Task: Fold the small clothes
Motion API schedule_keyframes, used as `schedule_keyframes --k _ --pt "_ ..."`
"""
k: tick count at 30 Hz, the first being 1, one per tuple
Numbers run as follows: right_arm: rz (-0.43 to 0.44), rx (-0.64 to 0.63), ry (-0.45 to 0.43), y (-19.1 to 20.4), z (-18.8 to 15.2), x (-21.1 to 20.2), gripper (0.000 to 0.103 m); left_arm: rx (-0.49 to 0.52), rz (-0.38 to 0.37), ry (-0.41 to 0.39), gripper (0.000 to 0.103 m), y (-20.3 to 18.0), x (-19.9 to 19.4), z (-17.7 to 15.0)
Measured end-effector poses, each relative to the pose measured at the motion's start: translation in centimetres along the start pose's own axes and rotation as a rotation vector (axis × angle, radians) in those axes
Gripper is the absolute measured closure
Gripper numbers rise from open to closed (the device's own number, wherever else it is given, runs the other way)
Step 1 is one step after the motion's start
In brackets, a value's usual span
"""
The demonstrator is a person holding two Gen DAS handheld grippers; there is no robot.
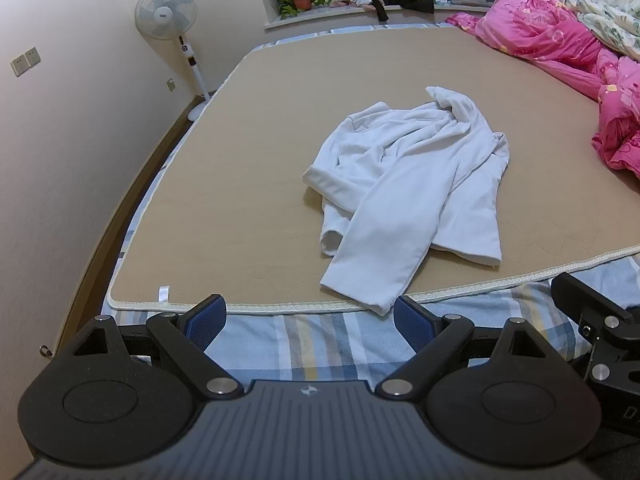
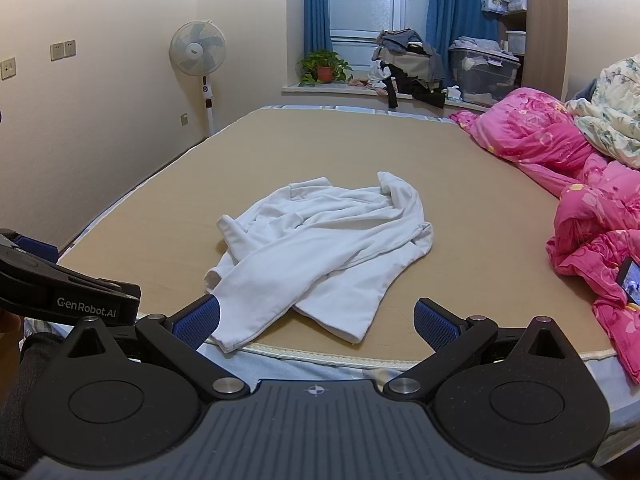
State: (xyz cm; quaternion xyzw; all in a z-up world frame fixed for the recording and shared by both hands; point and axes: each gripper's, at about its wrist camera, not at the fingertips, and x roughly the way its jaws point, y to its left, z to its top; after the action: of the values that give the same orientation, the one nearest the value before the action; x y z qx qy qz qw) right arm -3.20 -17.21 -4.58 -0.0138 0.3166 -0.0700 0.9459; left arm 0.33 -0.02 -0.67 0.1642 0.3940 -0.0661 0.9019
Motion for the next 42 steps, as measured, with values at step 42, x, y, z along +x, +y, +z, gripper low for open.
schedule_keyframes --k 42 --pt "-0.120 0.115 0.054 -9.0 4.6 11.7 0.001 -0.097 -0.036 0.043 0.009 5.0 12.1 7.2"
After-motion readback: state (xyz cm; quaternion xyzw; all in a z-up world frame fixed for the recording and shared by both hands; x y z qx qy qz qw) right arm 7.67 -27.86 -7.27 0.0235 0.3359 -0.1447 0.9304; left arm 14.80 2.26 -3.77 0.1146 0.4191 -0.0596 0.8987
